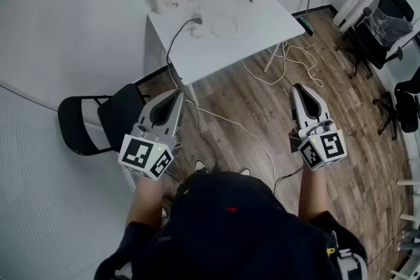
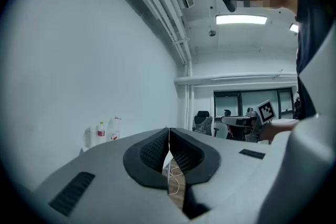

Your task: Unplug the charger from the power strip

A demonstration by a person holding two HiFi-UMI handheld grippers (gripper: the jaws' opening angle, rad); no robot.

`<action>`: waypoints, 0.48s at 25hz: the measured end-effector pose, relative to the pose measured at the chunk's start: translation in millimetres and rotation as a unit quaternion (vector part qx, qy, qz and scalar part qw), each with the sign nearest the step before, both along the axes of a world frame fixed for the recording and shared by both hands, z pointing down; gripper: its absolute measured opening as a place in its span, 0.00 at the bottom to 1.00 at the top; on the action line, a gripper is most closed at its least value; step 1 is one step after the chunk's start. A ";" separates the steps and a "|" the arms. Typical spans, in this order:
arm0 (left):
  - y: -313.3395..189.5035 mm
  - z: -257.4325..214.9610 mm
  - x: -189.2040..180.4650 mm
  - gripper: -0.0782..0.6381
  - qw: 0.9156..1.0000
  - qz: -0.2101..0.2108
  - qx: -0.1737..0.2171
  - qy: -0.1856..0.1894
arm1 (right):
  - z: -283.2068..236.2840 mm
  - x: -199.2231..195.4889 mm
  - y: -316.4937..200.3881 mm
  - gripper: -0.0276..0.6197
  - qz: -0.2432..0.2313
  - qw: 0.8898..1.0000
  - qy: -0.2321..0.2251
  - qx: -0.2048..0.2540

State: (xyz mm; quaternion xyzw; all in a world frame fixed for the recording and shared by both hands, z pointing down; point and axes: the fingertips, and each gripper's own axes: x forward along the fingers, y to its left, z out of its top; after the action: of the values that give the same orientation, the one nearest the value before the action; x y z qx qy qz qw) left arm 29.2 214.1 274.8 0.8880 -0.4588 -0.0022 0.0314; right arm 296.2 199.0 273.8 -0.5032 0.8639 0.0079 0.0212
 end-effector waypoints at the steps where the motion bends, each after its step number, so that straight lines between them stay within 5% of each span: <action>1: -0.7 -0.9 0.4 0.14 1.000 0.000 0.000 0.000 | -0.6 0.0 -1.0 0.11 0.000 1.000 0.000 -0.001; 12: -1.9 2.1 -5.4 0.14 1.000 -0.001 -0.006 0.003 | 4.7 -9.1 -3.0 0.11 -0.005 1.000 0.005 -0.007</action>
State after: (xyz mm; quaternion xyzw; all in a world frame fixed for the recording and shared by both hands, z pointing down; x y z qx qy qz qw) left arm 23.8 212.2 276.9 0.8874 -0.4595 -0.0018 0.0378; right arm 287.1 196.0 278.5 -0.4992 0.8664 0.0046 0.0134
